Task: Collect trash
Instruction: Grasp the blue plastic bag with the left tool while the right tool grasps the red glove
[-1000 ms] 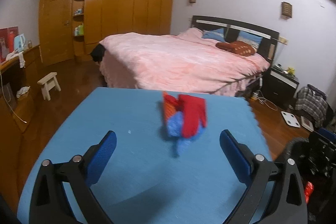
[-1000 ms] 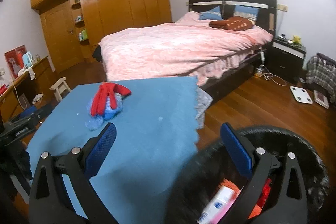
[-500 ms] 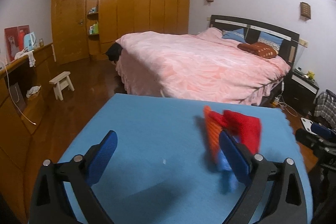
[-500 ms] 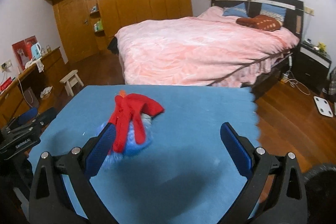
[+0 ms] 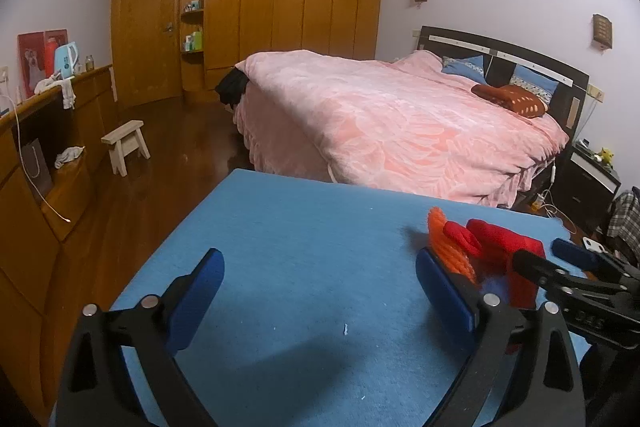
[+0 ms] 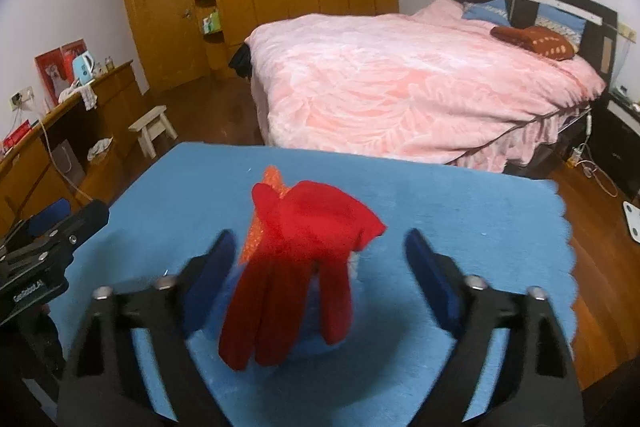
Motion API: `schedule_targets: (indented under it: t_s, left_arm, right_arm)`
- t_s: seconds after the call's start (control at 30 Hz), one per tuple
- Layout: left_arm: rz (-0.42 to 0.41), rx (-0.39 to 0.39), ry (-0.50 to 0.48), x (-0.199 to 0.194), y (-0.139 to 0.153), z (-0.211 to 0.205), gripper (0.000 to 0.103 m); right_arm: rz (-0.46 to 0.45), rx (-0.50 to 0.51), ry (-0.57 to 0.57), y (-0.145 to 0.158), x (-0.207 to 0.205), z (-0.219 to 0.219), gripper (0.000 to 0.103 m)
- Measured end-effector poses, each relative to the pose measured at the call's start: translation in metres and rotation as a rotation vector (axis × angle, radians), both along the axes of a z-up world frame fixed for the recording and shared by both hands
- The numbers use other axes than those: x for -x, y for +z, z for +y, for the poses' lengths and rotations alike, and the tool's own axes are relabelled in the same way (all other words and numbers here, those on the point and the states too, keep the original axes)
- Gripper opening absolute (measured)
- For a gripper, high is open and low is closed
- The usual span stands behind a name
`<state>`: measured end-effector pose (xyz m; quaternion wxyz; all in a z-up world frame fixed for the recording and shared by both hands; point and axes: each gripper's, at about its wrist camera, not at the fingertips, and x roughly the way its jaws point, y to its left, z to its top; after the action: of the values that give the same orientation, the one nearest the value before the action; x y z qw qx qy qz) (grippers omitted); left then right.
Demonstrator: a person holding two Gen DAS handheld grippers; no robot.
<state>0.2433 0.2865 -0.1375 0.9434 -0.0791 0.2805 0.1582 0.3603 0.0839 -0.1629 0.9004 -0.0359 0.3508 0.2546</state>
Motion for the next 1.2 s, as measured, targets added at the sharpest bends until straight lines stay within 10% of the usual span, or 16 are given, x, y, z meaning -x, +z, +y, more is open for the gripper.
schedule_targets:
  t_s: [0.3,0.83,1.2]
  left_arm:
    - [0.001,0.005,-0.011,-0.004,-0.001,-0.003,0.095]
    - [0.002,-0.006,-0.085,-0.009,0.005,-0.047,0.094]
    - [0.037,-0.007,-0.180,-0.026,-0.009,-0.091,0.087]
  right_arm:
    - [0.061,-0.029,0.086,-0.005,0.000,0.004,0.016]
    - [-0.029,-0.174,0.018,0.048,0.019,-0.065,0.014]
    - [0.027,-0.139,-0.095,0.019,0.019,-0.111,0.014]
